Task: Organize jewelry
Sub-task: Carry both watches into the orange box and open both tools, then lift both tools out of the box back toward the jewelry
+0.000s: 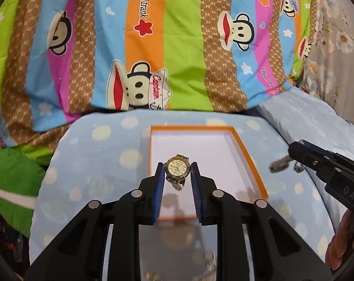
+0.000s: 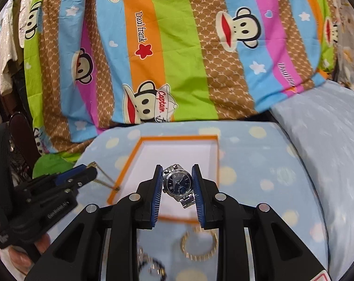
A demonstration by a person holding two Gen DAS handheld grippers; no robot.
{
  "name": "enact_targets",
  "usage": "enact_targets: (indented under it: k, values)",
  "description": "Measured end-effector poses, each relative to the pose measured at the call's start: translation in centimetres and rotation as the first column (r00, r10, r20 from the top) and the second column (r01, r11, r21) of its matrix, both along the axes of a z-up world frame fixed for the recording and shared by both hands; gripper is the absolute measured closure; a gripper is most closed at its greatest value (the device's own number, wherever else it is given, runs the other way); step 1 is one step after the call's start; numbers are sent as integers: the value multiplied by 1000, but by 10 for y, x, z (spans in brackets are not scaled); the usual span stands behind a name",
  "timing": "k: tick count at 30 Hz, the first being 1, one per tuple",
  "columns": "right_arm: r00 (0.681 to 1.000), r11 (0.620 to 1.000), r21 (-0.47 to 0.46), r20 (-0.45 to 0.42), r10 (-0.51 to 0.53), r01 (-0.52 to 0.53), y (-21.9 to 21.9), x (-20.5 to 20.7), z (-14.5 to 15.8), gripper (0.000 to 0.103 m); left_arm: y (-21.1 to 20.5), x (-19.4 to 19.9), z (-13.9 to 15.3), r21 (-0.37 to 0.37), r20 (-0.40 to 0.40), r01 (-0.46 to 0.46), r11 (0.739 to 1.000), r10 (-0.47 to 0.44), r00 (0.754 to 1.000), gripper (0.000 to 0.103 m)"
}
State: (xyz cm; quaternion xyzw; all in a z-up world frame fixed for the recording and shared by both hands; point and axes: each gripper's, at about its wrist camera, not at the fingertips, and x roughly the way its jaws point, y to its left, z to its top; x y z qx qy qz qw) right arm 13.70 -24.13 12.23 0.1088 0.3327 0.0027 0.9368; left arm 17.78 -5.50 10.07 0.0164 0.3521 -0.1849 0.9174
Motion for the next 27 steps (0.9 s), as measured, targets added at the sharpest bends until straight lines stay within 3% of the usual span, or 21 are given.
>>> enact_targets:
  k: [3, 7, 12, 18, 20, 22, 23, 27]
  values:
    - [999, 1000, 7, -36, 5, -4, -6, 43, -9, 79, -11, 45, -5, 2, -4, -26, 1000, 26, 1000, 81]
    - [995, 1000, 15, -100, -6, 8, -15, 96, -38, 79, -24, 96, -27, -2, -67, -32, 999, 32, 997, 81]
    - [983, 1000, 2, -183, -19, 20, -22, 133, -78, 79, -40, 132, -57, 27, -124, -25, 999, 28, 992, 81]
    - [975, 1000, -8, -219, -24, 23, -28, 144, -96, 78, -42, 141, -70, 25, -130, -34, 999, 37, 991, 81]
    - [976, 999, -26, -213, -32, 27, -28, 142, -95, 75, -42, 140, -70, 35, -117, -41, 999, 44, 992, 76]
    - [979, 999, -30, -201, -40, 34, -29, 140, -93, 64, -42, 139, -69, 36, -110, -49, 998, 52, 993, 57]
    - [980, 999, -28, -192, -41, 36, -30, 137, -90, 63, -40, 138, -67, 31, -105, -60, 998, 63, 993, 53]
    - [988, 999, -23, -146, -46, 43, -30, 117, -69, 63, -28, 129, -53, 1, -97, -75, 997, 75, 992, 52]
